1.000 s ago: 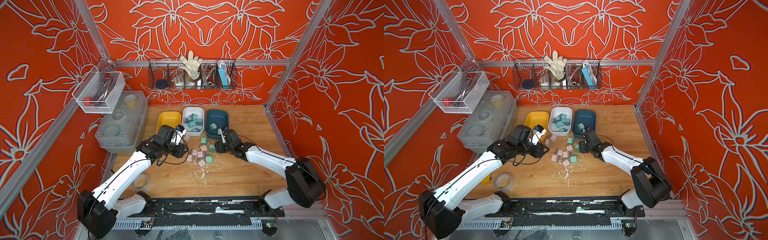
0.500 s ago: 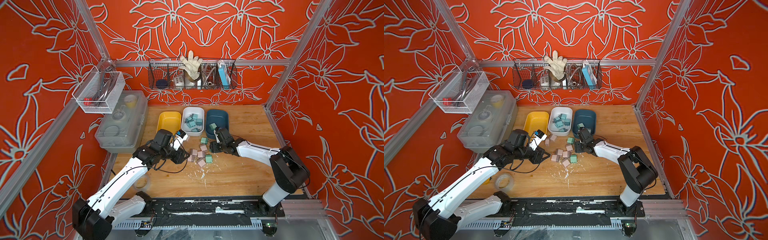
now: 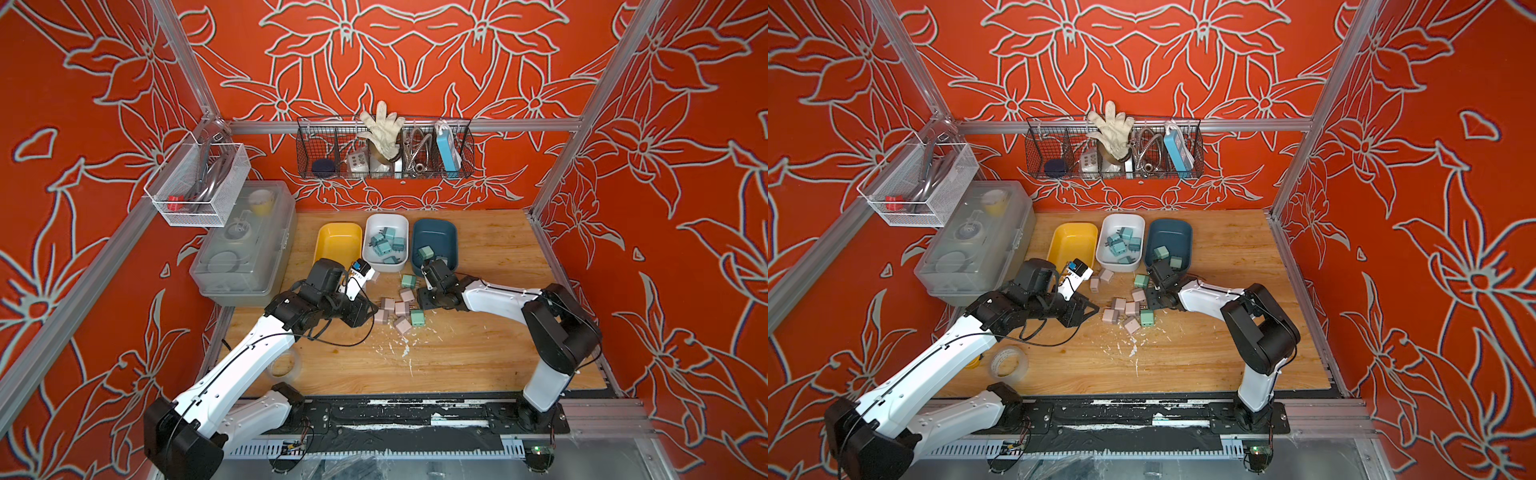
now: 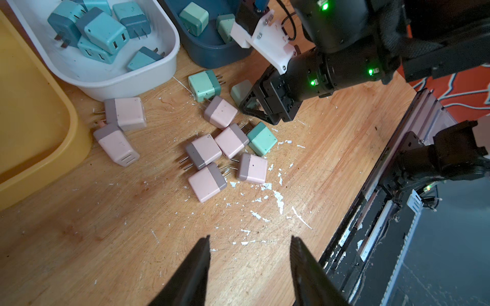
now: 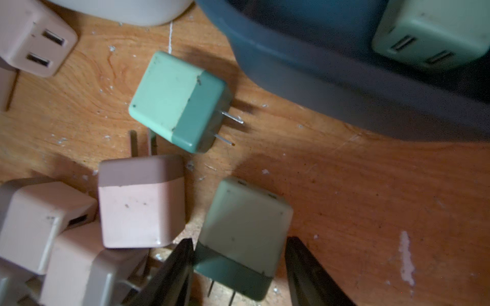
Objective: Place the plugs by color into the storage box
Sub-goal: Pick up the plug from the center of the board, then place the plug in the storage box.
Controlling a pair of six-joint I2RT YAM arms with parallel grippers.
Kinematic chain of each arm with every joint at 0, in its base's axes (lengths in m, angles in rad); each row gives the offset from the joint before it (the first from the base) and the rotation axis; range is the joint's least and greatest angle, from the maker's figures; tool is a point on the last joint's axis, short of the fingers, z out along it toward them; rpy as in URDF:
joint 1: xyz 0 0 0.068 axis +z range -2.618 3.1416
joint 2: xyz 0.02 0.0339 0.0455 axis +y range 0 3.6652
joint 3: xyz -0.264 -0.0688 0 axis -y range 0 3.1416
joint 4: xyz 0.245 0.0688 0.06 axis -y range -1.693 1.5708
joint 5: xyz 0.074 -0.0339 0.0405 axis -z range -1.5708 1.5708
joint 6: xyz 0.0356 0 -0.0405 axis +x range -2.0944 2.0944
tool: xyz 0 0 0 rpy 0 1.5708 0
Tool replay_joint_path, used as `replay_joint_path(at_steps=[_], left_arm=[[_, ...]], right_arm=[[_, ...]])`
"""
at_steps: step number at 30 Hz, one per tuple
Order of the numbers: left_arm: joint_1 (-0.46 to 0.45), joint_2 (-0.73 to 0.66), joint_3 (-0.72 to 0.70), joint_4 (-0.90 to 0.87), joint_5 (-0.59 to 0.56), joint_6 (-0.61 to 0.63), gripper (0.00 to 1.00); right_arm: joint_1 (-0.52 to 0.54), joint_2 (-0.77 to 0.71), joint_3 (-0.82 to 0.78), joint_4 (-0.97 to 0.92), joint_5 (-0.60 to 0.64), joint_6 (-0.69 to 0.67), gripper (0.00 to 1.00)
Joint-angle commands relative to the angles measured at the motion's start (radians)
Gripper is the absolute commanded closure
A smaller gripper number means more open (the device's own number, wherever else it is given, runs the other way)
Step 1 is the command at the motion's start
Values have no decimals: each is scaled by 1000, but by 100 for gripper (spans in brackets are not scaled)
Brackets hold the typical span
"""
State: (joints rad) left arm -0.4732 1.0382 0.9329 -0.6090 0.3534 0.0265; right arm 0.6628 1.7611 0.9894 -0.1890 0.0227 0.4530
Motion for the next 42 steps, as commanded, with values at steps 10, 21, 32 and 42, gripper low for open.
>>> replay_joint_path(at_steps=[10, 21, 32, 42], left_arm=[[-1, -15, 13, 3, -52, -16, 48], [0, 8, 35, 18, -54, -73, 47], [-68, 105, 39, 230, -45, -238, 47], [-143, 306, 101, 416, -150, -139, 46]], right_arm=[[32, -32, 3, -49, 71, -43, 57], [43, -198, -36, -28, 71, -81, 62], [33, -225, 50, 26, 100, -139, 61], [-103, -59, 269, -107, 62, -171, 61]])
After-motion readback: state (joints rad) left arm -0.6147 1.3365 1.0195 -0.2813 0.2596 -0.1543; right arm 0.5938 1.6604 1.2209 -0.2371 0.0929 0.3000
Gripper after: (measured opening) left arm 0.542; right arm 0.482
